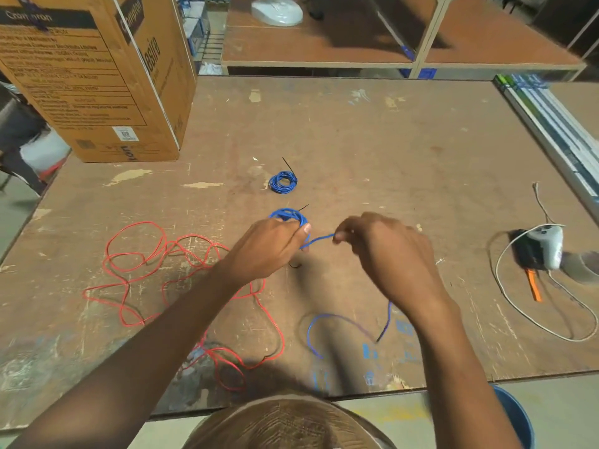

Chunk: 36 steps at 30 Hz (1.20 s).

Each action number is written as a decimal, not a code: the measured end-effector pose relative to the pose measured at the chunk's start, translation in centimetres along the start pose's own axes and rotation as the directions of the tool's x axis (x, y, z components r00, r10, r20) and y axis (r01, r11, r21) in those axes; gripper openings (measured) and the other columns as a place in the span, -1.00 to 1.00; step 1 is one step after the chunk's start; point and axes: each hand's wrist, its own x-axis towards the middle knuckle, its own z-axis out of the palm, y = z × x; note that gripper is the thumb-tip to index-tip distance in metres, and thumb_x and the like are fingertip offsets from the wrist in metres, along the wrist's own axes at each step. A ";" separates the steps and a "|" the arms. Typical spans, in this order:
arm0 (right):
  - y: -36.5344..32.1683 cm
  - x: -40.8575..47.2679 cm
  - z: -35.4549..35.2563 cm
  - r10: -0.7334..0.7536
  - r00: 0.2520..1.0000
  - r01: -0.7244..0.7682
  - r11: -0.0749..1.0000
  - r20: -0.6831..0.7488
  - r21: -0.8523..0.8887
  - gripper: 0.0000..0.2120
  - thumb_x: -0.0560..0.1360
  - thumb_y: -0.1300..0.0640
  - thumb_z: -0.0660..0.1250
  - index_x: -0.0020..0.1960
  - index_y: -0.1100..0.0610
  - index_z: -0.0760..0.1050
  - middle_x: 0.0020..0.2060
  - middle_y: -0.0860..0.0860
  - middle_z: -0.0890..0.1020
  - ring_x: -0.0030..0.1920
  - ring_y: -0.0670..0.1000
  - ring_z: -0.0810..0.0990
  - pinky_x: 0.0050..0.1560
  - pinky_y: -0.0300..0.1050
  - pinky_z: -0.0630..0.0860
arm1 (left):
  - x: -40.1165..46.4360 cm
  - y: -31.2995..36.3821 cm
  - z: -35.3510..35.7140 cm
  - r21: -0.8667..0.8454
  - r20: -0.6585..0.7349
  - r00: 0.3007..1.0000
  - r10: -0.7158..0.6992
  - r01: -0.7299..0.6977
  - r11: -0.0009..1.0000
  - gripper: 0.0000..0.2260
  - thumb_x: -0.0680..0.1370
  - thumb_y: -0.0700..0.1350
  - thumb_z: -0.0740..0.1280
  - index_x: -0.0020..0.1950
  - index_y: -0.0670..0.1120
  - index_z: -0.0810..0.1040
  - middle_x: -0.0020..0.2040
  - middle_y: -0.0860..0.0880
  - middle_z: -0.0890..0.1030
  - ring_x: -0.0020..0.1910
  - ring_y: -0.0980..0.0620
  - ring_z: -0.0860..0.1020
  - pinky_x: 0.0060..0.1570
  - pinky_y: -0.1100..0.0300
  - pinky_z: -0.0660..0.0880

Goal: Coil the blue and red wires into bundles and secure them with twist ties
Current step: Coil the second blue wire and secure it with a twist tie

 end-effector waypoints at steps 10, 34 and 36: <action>3.1 4.9 5.0 -0.122 0.975 0.223 0.600 -0.189 0.768 -0.83 0.72 0.11 0.36 0.14 0.03 0.74 -0.10 0.03 0.58 -0.11 0.02 0.53 -0.07 -0.07 0.48 | -2.4 6.5 -3.7 -0.880 0.143 0.984 -0.110 0.177 0.440 -0.43 0.77 0.09 -0.05 -0.23 0.05 0.65 -0.45 -0.13 0.21 -0.45 -0.03 0.15 -0.34 0.11 0.18; -1.1 0.1 6.1 0.014 0.994 -0.074 0.823 0.110 0.564 -0.80 0.74 -0.06 0.26 0.11 -0.01 0.63 -0.32 -0.13 0.64 -0.29 -0.14 0.57 -0.11 -0.03 0.51 | 3.6 2.3 1.1 0.014 -0.119 0.960 -0.255 0.258 0.966 -0.31 0.71 0.32 -0.23 0.23 -0.07 0.56 0.06 -0.08 0.69 0.03 -0.20 0.62 0.04 -0.11 0.53; 0.2 0.7 5.7 0.010 0.993 -0.067 0.867 0.117 0.494 -0.82 0.73 -0.06 0.29 0.08 -0.05 0.64 -0.32 -0.14 0.65 -0.27 -0.14 0.57 -0.11 -0.05 0.48 | 3.5 1.9 1.3 0.117 -0.059 0.964 -0.259 0.265 0.957 -0.36 0.70 0.27 -0.21 0.15 -0.04 0.58 -0.05 -0.09 0.68 -0.03 -0.21 0.63 -0.04 -0.08 0.54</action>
